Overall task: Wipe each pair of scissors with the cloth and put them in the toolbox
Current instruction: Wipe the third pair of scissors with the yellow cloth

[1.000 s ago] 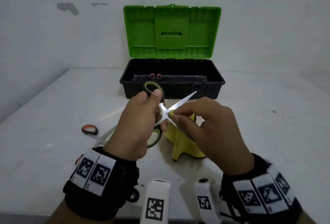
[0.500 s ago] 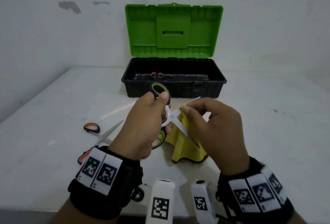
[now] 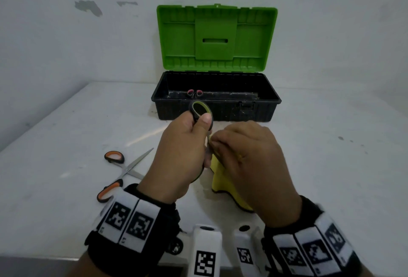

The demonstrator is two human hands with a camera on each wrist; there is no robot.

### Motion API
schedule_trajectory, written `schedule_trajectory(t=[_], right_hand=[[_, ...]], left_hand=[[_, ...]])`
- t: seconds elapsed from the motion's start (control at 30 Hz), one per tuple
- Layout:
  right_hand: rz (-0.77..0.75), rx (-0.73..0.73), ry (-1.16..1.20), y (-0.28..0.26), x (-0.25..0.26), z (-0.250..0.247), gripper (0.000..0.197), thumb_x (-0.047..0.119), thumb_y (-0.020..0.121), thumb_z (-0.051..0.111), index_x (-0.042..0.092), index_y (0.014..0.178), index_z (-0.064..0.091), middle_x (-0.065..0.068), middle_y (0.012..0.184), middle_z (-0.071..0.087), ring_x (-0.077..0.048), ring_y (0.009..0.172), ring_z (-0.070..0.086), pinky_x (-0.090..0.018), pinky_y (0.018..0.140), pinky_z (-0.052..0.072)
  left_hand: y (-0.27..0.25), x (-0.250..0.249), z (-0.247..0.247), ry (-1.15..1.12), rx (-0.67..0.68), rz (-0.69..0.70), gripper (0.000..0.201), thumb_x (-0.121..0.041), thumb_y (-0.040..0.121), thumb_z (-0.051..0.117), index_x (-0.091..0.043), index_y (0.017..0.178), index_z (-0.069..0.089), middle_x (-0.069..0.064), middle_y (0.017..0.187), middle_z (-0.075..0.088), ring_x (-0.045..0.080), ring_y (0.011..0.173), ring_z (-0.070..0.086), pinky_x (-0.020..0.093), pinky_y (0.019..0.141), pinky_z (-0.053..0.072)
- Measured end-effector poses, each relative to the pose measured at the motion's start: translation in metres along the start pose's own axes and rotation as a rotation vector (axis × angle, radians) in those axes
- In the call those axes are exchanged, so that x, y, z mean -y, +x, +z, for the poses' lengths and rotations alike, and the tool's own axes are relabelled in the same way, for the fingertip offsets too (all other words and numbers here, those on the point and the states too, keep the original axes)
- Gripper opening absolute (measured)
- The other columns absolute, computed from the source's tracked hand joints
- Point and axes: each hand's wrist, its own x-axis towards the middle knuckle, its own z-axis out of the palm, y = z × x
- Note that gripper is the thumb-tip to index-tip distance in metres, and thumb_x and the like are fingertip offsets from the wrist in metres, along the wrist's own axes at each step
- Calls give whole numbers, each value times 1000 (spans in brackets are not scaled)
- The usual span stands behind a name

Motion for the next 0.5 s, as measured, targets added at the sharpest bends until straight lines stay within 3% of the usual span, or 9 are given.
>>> schedule_trajectory(t=[0.1, 0.2, 0.33, 0.5], right_hand=[[-78, 67, -38, -2, 1, 1, 14, 16, 91, 63, 15, 88, 76, 0, 85, 70, -21, 78, 59, -39, 69, 44], [-44, 43, -44, 0, -3, -3, 15, 19, 92, 62, 15, 87, 76, -1, 85, 71, -20, 79, 61, -40, 69, 46], [12, -18, -36, 0, -4, -4, 12, 17, 90, 65, 14, 84, 76, 0, 84, 71, -18, 77, 60, -36, 71, 45], [-33, 26, -11, -1, -4, -5, 16, 22, 91, 62, 15, 85, 76, 2, 84, 72, -16, 77, 60, -34, 71, 44]], left_hand=[[0, 0, -2, 41, 2, 1, 35, -38, 103, 44, -8, 89, 56, 2, 58, 55, 19, 44, 54, 33, 51, 49], [-1, 0, -2, 49, 14, 9, 35, -37, 103, 43, -7, 91, 56, 2, 56, 51, 17, 43, 52, 30, 49, 47], [0, 0, -1, 61, 21, 19, 35, -36, 103, 43, -6, 90, 56, 6, 58, 52, 15, 41, 51, 20, 42, 42], [-2, 3, -3, 52, 18, -1, 34, -36, 103, 45, -7, 89, 56, 1, 56, 49, 16, 42, 51, 21, 42, 42]])
